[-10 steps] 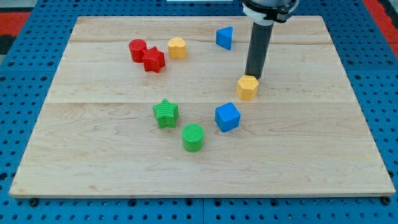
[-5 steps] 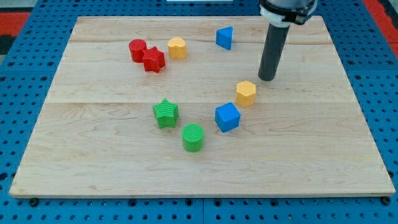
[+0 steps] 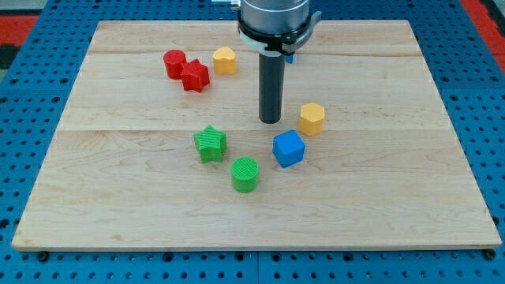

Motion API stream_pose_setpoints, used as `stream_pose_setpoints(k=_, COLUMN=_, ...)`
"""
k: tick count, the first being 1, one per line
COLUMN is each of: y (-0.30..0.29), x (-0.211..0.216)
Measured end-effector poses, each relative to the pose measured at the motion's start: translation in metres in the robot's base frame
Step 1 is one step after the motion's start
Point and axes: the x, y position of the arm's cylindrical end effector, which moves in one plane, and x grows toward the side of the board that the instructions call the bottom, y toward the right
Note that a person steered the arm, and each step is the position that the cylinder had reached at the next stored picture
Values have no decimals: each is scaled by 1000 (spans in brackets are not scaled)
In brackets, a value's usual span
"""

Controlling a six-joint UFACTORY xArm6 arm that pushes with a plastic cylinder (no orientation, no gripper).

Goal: Push the yellow hexagon diagonally at the bottom right to the yellow heart

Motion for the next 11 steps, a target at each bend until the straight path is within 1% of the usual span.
stream_pose_setpoints(k=6, y=36, x=0)
stream_pose_setpoints(k=8, y=38, x=0)
stream_pose_setpoints(k=9, y=34, x=-14)
stream_pose_setpoints(k=10, y=40, x=-59)
stream_pose_setpoints(k=11, y=113, x=-72)
